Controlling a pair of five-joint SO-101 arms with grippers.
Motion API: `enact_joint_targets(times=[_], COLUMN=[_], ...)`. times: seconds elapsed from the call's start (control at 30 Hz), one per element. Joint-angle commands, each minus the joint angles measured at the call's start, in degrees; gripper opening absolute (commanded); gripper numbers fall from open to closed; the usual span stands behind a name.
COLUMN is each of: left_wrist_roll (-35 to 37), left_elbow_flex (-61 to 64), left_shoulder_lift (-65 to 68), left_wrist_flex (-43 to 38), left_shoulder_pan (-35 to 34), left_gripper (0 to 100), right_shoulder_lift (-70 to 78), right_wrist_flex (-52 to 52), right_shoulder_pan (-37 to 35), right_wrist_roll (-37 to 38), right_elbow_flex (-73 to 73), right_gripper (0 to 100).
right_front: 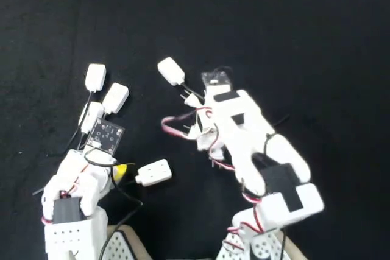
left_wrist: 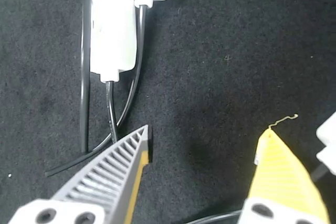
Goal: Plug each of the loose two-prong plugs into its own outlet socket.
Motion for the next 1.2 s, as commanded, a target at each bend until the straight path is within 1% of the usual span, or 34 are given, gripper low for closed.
enact_joint_targets(times=[0.0,0.23,0.4,0.5,0.63,0.7,0.8,0.9,0.97,1.1,1.17], left_wrist_roll=[-0.6,-0.6,-0.6,-0.6,-0.6,-0.6,-0.6,-0.6,-0.6,-0.6,-0.6], left_elbow_flex=[-0.4,-0.4,-0.4,-0.4,-0.4,-0.4,-0.4,-0.4,-0.4,-0.4,-0.4], left_shoulder_lift=[-0.1,-0.1,-0.1,-0.1,-0.1,-0.1,-0.1,-0.1,-0.1,-0.1,-0.1], left_wrist_flex=[0.4,0.4,0.4,0.4,0.4,0.4,0.4,0.4,0.4,0.4,0.4], left_shoulder_pan=[0.7,0.7,0.7,0.7,0.7,0.7,0.7,0.7,0.7,0.7,0.7], left_gripper=[32,32,32,32,32,32,32,32,32,32,32], right_shoulder_lift=[3.0,2.9,2.2,-2.6,-14.3,-19.9,-25.3,-25.8,-25.1,-24.7,-25.3], right_wrist_flex=[-0.4,-0.4,1.9,2.2,1.9,1.8,0.6,-0.4,-0.4,0.3,3.4], right_shoulder_pan=[-0.3,-0.2,0.0,0.0,-0.2,-0.2,-0.2,-0.2,-0.2,-0.2,-0.2], right_wrist_roll=[-0.8,-0.1,2.6,4.7,9.9,12.1,13.7,17.1,18.0,17.9,18.0], right_elbow_flex=[-1.4,-1.1,-1.4,0.7,6.5,9.2,12.8,14.7,14.9,14.9,14.4], right_gripper=[10.4,4.4,3.8,3.8,3.9,6.0,13.2,19.6,22.5,24.0,24.0])
